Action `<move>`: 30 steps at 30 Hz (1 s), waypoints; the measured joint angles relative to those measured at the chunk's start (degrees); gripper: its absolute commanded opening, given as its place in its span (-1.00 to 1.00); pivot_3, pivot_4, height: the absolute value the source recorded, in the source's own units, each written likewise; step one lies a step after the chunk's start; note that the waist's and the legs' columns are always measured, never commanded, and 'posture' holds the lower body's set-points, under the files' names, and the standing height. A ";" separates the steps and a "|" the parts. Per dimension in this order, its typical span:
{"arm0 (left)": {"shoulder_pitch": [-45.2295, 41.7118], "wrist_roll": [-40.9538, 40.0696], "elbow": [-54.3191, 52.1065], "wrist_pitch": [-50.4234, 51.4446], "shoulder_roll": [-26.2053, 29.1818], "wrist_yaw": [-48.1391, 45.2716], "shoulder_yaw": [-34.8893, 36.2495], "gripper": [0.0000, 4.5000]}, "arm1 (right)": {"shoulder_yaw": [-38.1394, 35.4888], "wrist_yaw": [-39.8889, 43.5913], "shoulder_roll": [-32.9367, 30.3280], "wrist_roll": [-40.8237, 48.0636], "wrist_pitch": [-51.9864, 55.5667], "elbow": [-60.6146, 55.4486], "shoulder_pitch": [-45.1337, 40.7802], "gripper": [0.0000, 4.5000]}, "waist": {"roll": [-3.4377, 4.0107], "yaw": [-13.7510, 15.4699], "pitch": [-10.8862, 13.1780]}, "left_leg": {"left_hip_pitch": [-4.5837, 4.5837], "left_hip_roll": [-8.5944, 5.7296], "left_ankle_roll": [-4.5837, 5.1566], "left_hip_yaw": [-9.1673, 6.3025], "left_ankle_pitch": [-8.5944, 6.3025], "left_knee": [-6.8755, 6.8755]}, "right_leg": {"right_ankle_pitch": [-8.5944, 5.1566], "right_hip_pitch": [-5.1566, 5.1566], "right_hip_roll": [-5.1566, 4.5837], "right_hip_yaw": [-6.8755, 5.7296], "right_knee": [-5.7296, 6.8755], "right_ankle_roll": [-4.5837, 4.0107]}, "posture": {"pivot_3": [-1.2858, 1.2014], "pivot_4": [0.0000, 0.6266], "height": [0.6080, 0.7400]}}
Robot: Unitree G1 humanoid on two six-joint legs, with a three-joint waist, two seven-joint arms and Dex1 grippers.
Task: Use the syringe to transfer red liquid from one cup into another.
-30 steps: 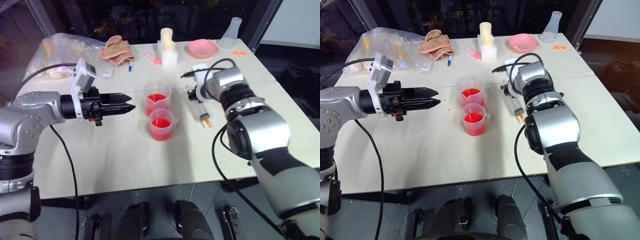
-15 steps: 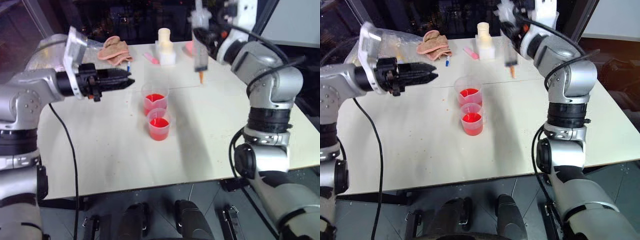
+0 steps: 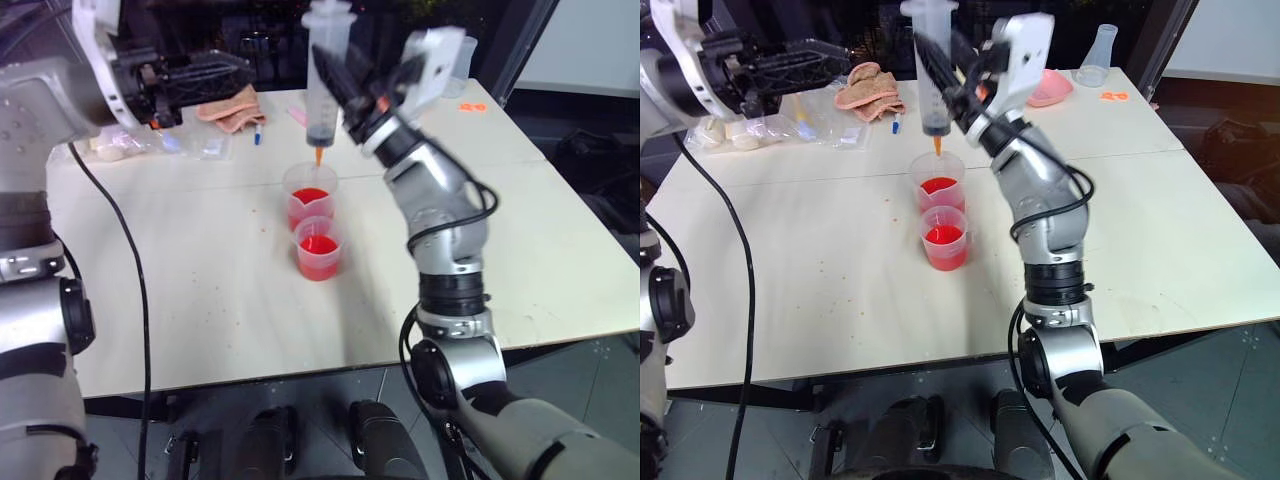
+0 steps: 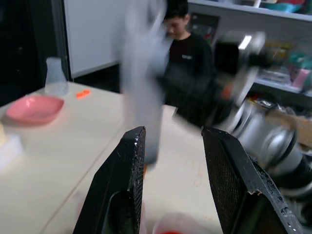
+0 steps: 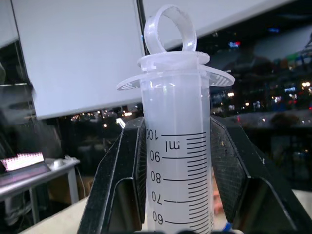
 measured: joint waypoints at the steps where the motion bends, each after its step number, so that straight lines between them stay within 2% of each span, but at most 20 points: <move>1: 0.05 0.02 0.26 0.55 0.07 -0.12 -0.01 -0.15 | 0.26 -0.09 0.16 -0.78 -1.99 1.60 0.11 -0.43 | 0.00 0.00 0.00 | 0.00 0.00 -0.01 0.00 0.00 0.00 | 0.00 -0.02 0.00 0.00 0.01 0.00 | 0.03 -0.52 1.00; 12: -0.97 0.76 0.75 3.01 0.23 -0.70 -0.81 -0.15 | 3.38 -1.44 3.17 -7.13 -20.08 15.28 2.85 -0.43 | 0.00 0.07 0.00 | 0.00 0.00 -0.06 -0.03 0.03 -0.01 | 0.00 -0.01 0.00 0.02 0.00 0.00 | 0.03 -0.52 1.00; 19: -1.00 2.10 0.98 3.03 0.01 -1.78 -2.00 -0.15 | 5.51 -2.17 4.15 -9.47 -24.13 16.27 7.13 -0.43 | 0.00 0.04 0.00 | 0.00 0.00 -0.10 -0.06 0.05 -0.03 | 0.00 -0.02 0.03 0.02 0.02 -0.01 | 0.03 -0.52 1.00; 30: -0.27 4.75 1.32 2.41 -1.44 -3.04 -4.41 -0.15 | 7.92 -2.69 4.51 -11.04 -24.22 16.28 11.41 -0.43 | 0.00 0.05 0.00 | 0.01 0.00 -0.11 -0.07 0.06 -0.03 | -0.01 -0.01 0.06 0.04 0.02 -0.01 | 0.03 -0.52 1.00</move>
